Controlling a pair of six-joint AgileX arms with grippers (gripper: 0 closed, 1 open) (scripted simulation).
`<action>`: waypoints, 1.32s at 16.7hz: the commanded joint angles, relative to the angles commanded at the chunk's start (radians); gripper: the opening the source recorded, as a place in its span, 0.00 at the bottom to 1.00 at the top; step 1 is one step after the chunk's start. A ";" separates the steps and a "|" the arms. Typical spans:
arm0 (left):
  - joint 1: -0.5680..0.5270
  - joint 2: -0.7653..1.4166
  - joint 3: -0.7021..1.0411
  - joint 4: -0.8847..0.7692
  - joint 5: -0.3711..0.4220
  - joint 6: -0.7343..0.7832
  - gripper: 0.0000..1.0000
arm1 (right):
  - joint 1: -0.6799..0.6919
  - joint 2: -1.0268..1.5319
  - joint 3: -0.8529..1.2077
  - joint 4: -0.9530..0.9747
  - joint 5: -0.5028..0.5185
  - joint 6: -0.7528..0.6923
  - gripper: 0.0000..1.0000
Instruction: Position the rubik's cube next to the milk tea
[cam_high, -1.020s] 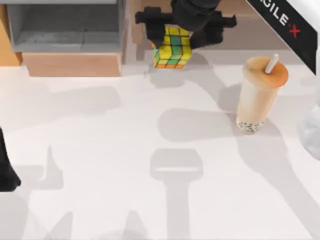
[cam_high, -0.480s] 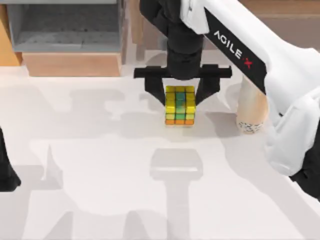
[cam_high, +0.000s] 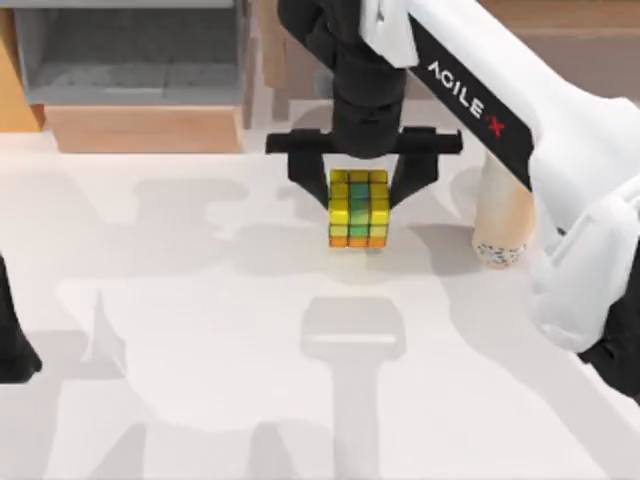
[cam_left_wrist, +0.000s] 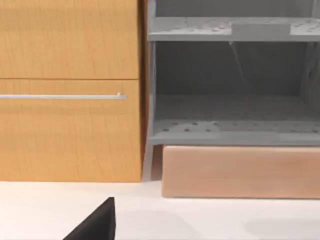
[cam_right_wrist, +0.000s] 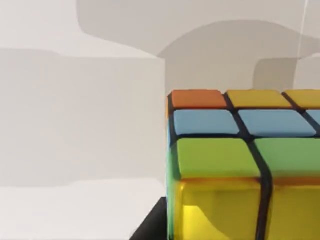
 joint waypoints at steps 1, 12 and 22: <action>0.000 0.000 0.000 0.000 0.000 0.000 1.00 | 0.002 0.003 0.010 -0.002 0.000 0.000 0.00; 0.000 0.000 0.000 0.000 0.000 0.000 1.00 | 0.009 0.051 0.170 -0.045 0.006 0.001 0.00; 0.000 0.000 0.000 0.000 0.000 0.000 1.00 | -0.001 0.131 0.193 -0.073 0.005 0.001 0.00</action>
